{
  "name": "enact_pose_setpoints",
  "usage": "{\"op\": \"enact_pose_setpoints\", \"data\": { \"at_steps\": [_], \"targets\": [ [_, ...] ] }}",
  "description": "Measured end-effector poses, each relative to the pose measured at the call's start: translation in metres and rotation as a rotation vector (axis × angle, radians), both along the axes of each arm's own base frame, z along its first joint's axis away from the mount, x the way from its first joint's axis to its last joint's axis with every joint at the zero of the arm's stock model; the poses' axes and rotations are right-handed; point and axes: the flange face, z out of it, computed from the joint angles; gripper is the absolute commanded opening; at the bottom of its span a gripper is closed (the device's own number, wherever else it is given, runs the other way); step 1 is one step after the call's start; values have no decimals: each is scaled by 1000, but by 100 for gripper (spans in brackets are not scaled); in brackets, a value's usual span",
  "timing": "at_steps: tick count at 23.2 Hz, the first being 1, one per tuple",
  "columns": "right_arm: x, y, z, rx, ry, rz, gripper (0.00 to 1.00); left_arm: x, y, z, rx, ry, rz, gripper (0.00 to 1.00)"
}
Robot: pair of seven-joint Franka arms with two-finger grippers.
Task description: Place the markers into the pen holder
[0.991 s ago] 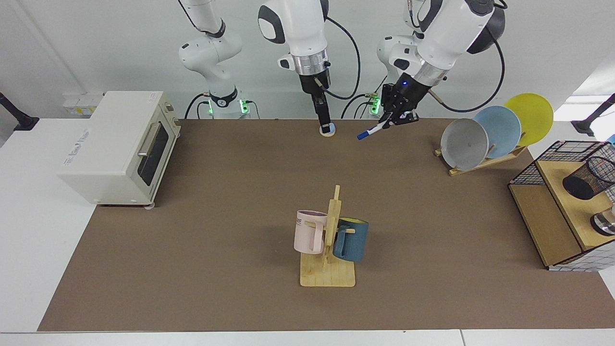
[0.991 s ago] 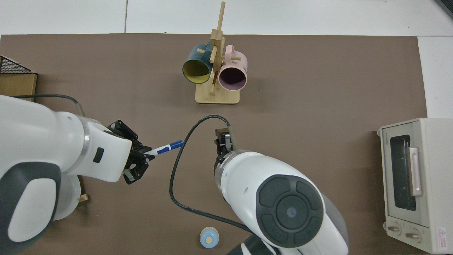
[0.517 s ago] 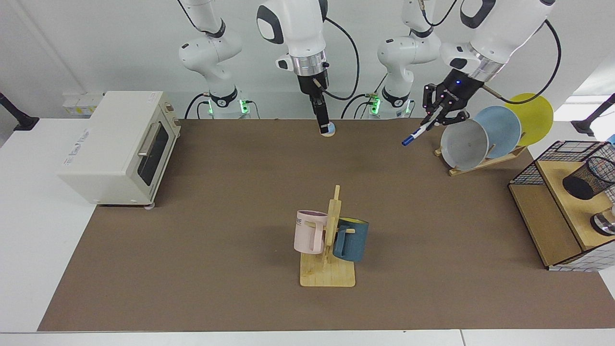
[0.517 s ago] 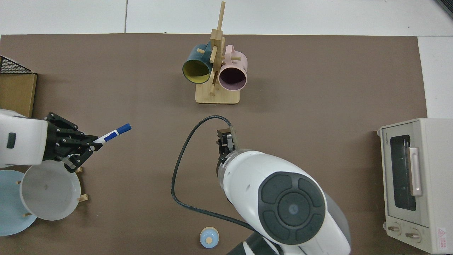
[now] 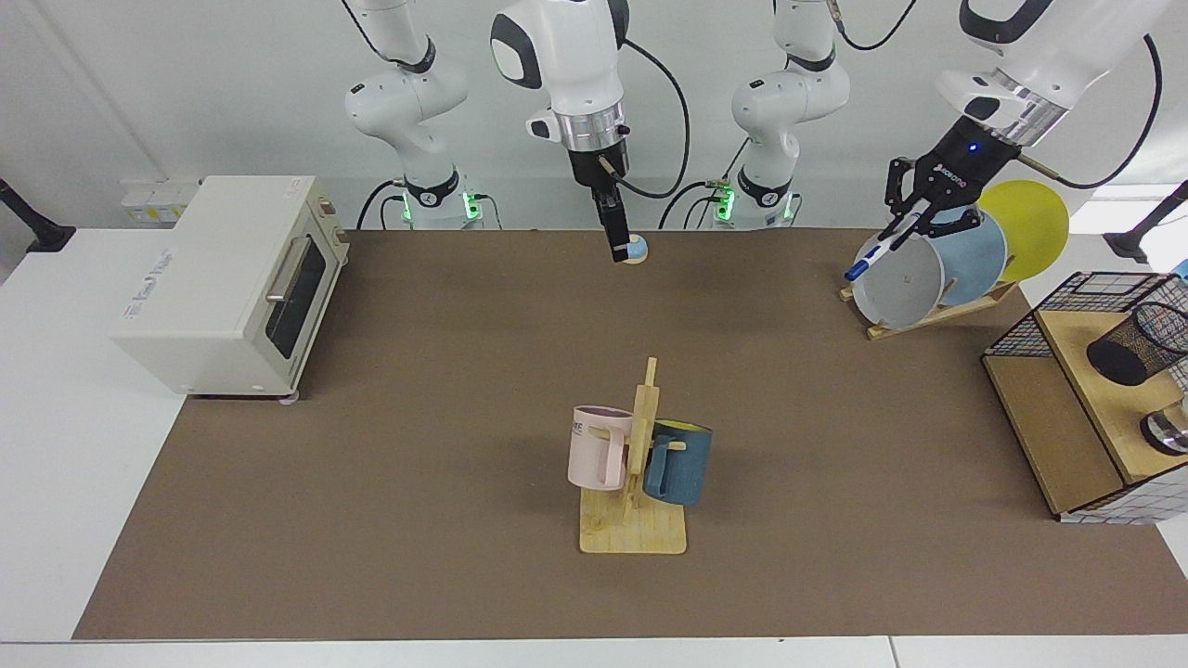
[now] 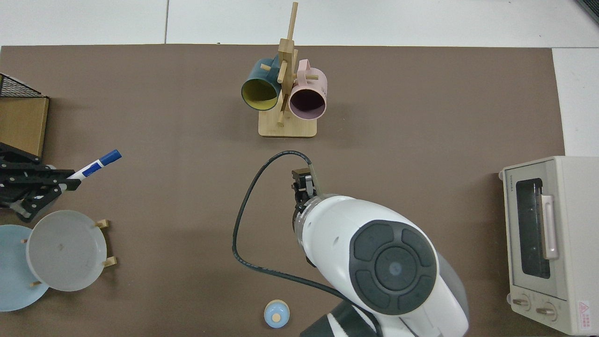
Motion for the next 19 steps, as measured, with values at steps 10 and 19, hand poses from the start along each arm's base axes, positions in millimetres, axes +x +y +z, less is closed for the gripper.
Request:
{"op": "enact_pose_setpoints", "data": {
  "at_steps": [10,19],
  "targets": [
    [-2,-2,-1,-3,2,1,100,-4,5,22,9,-12,-13,0],
    [-1,-3,-1,-3,3,-2,100,-6,9,25,145,4,-36,0]
  ]
}}
